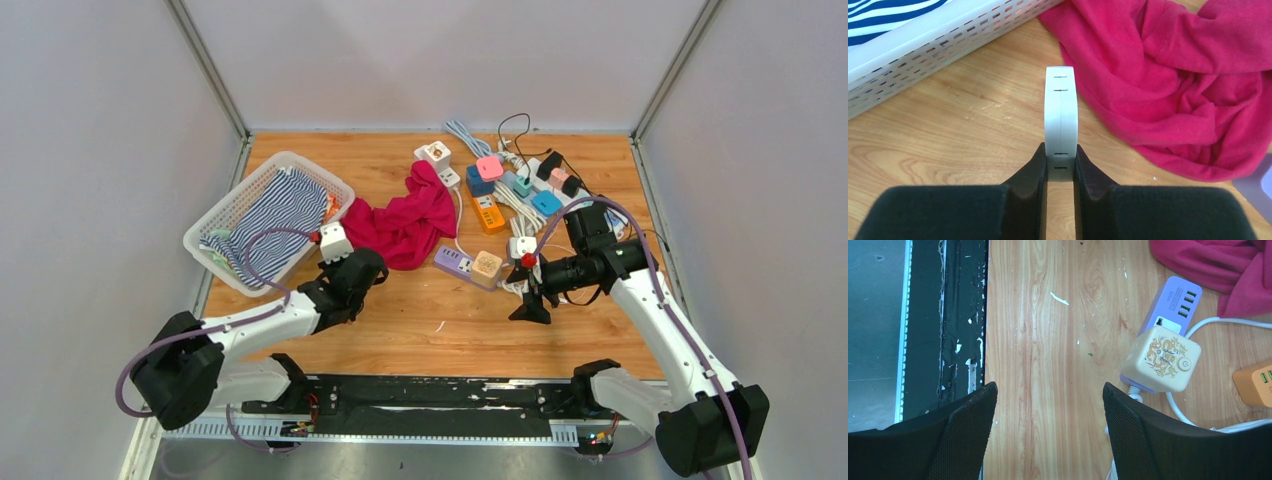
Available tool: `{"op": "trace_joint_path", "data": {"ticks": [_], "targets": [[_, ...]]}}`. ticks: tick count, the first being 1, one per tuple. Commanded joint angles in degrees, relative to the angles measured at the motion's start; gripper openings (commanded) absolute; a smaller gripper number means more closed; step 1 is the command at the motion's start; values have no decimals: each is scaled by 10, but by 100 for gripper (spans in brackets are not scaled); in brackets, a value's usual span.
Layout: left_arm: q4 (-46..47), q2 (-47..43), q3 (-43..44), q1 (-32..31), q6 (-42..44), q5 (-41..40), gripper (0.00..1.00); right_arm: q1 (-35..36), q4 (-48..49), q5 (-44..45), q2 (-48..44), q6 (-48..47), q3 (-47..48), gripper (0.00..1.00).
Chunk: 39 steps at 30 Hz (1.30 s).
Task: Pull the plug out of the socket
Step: Place the plug at the center of the board, then remove the plug from the socket.
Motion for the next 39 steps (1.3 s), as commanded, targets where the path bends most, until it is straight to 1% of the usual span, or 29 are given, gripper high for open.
{"op": "trace_joint_path", "data": {"ticks": [1, 3, 5, 7, 9, 10, 16, 19, 22, 24, 25, 27, 28, 29, 31, 35, 37, 39], "targets": [[-76, 33, 39, 6, -56, -51, 15, 5, -2, 4, 2, 6, -7, 79], [-92, 50, 53, 7, -63, -53, 20, 5, -3, 5, 2, 6, -7, 79], [-113, 61, 65, 7, -77, -59, 38, 5, -3, 5, 2, 6, -7, 79], [-122, 68, 71, 8, -80, -60, 41, 5, -2, 5, 2, 6, -7, 79], [-124, 71, 74, 8, -81, -60, 51, 5, -2, 5, 1, 6, -7, 79], [-126, 72, 75, 8, -83, -61, 54, 5, -2, 5, 1, 6, -7, 79], [-131, 63, 76, 8, -79, -57, 56, 4, -2, 5, 1, 7, -8, 79], [-132, 39, 70, 8, -58, -43, 60, 3, -2, 6, 1, 8, -8, 79], [-115, -3, 53, 8, -18, -12, 64, 3, -3, 5, 2, 7, -8, 79], [-74, -48, 29, 8, 27, 32, 65, 3, -3, 6, 3, 7, -8, 79], [-41, -70, 13, 8, 65, 65, 67, 2, -3, 6, 3, 8, -7, 79], [36, -115, -26, 8, 128, 160, 70, 2, -2, 7, 3, 8, -8, 79], [58, -135, -37, 8, 148, 199, 75, 2, -2, 6, 2, 8, -7, 79], [73, -150, -43, 8, 171, 232, 77, 2, -2, 7, 2, 8, -7, 79], [91, -170, -48, 8, 225, 304, 84, 1, -3, 7, 1, 8, -7, 79], [130, -179, -54, 8, 288, 436, 91, 1, 8, 5, 3, 17, -9, 79], [155, -168, -55, 8, 302, 491, 93, 1, 36, 12, 8, 44, -15, 79], [188, -148, -54, 8, 313, 539, 95, 1, 81, 28, 13, 94, -23, 78]]}}
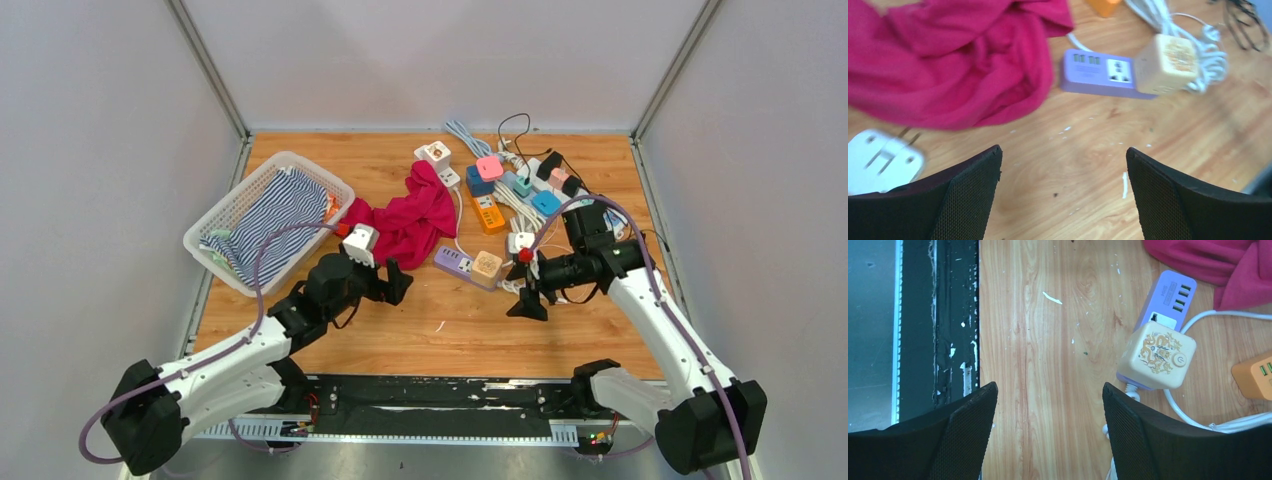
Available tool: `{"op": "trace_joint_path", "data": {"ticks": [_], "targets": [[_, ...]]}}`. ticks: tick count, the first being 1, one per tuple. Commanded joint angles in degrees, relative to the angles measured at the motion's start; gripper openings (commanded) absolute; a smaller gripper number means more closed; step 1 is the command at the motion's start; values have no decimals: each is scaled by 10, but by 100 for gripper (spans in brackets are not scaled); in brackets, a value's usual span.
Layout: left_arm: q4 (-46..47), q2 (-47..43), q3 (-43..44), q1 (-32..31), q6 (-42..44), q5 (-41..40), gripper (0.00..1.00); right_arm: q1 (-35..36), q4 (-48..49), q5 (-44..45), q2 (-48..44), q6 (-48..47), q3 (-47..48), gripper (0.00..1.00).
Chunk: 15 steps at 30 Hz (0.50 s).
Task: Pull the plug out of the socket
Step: Remove the plug from the socket.
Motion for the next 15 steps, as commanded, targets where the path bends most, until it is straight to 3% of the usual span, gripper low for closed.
{"op": "trace_joint_path", "data": {"ticks": [1, 4, 8, 15], "targets": [[101, 34, -5, 2, 74, 180, 95, 1, 82, 34, 13, 95, -21, 77], [170, 70, -6, 2, 81, 233, 97, 2, 139, 69, 29, 162, -18, 76], [191, 105, 10, 2, 90, 254, 100, 18, 162, 112, 78, 191, 28, 76], [201, 88, -23, 2, 100, 206, 100, 110, 170, 238, 179, 212, 94, 80]]}}
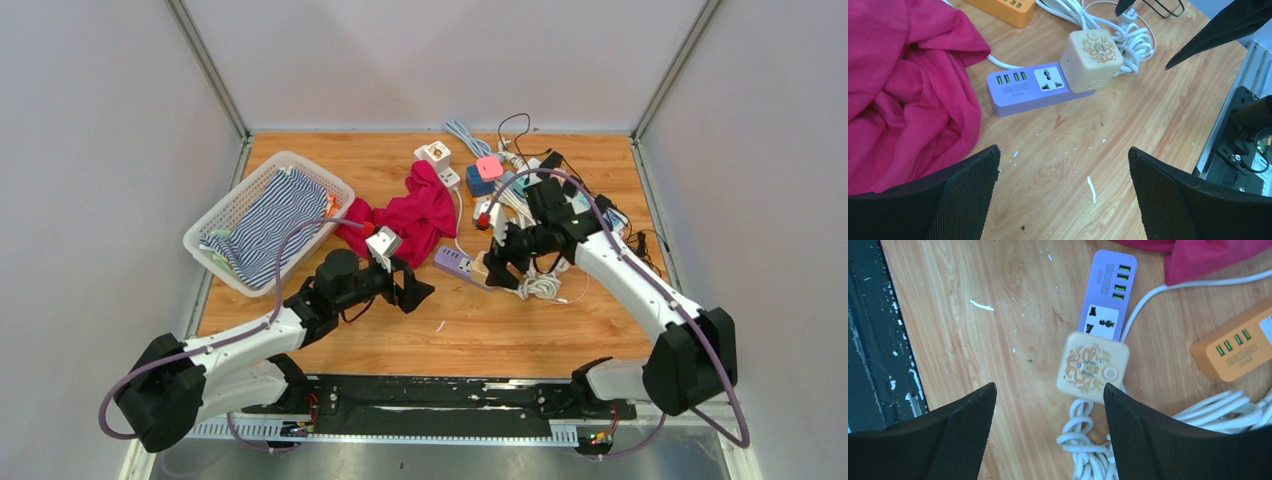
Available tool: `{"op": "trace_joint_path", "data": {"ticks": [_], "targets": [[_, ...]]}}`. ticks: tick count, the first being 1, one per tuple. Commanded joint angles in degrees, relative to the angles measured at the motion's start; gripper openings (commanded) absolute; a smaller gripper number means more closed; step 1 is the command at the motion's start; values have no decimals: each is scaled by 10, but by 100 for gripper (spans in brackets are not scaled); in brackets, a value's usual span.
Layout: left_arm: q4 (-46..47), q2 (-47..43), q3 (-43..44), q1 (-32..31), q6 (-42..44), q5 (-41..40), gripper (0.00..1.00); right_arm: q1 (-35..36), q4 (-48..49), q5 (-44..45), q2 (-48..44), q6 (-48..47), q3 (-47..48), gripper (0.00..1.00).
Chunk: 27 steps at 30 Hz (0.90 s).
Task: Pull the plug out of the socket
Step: Remove the plug from the socket.
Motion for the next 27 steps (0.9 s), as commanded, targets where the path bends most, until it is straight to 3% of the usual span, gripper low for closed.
{"op": "trace_joint_path", "data": {"ticks": [1, 9, 15, 27], "targets": [[29, -17, -29, 2, 18, -31, 100, 55, 12, 103, 47, 32, 40, 81], [46, -46, -80, 2, 13, -96, 100, 82, 29, 196, 98, 60, 43, 92], [61, -71, -102, 2, 7, -108, 100, 90, 43, 190, 124, 79, 35, 92], [69, -70, -115, 2, -17, -119, 100, 105, 52, 206, 171, 94, 36, 71]]}}
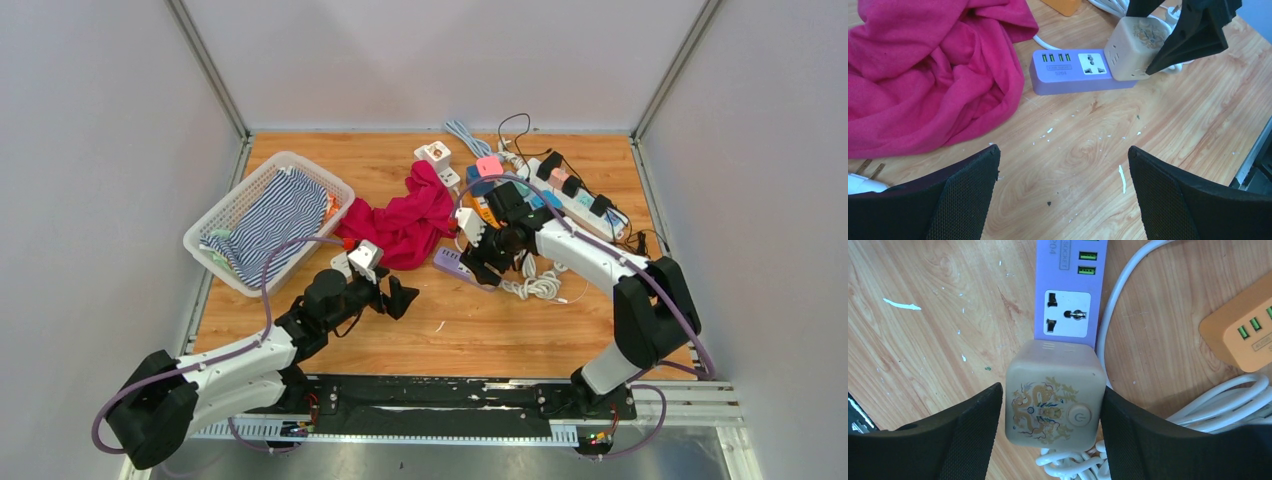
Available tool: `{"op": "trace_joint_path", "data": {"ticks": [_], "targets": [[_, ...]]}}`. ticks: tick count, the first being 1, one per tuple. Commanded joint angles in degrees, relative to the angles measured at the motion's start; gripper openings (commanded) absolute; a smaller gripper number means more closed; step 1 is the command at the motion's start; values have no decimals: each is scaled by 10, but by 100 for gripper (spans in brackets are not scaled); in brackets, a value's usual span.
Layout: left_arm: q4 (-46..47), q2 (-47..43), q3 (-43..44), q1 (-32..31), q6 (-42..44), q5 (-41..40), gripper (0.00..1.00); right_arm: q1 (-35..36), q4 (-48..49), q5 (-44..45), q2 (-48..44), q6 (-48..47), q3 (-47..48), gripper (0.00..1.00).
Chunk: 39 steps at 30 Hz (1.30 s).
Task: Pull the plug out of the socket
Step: Remove the plug from the socket.
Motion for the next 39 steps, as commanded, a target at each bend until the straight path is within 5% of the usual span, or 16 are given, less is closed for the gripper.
{"op": "trace_joint_path", "data": {"ticks": [1, 7, 14, 23, 31, 39], "targets": [[18, -1, -12, 2, -12, -15, 100, 14, -5, 14, 17, 11, -1, 69], [30, 5, -19, 2, -32, -7, 100, 14, -4, 21, 20, 9, -6, 53], [81, 49, -31, 2, -105, 23, 100, 14, -18, -13, -28, -30, -21, 2], [122, 34, -35, 2, -169, 63, 100, 12, -80, -96, -76, -127, -31, 0], [190, 59, -43, 2, -96, 153, 100, 6, -142, -165, -106, -208, -32, 0], [452, 230, -38, -25, -23, 258, 100, 5, -200, -205, -101, -280, -30, 0]]}}
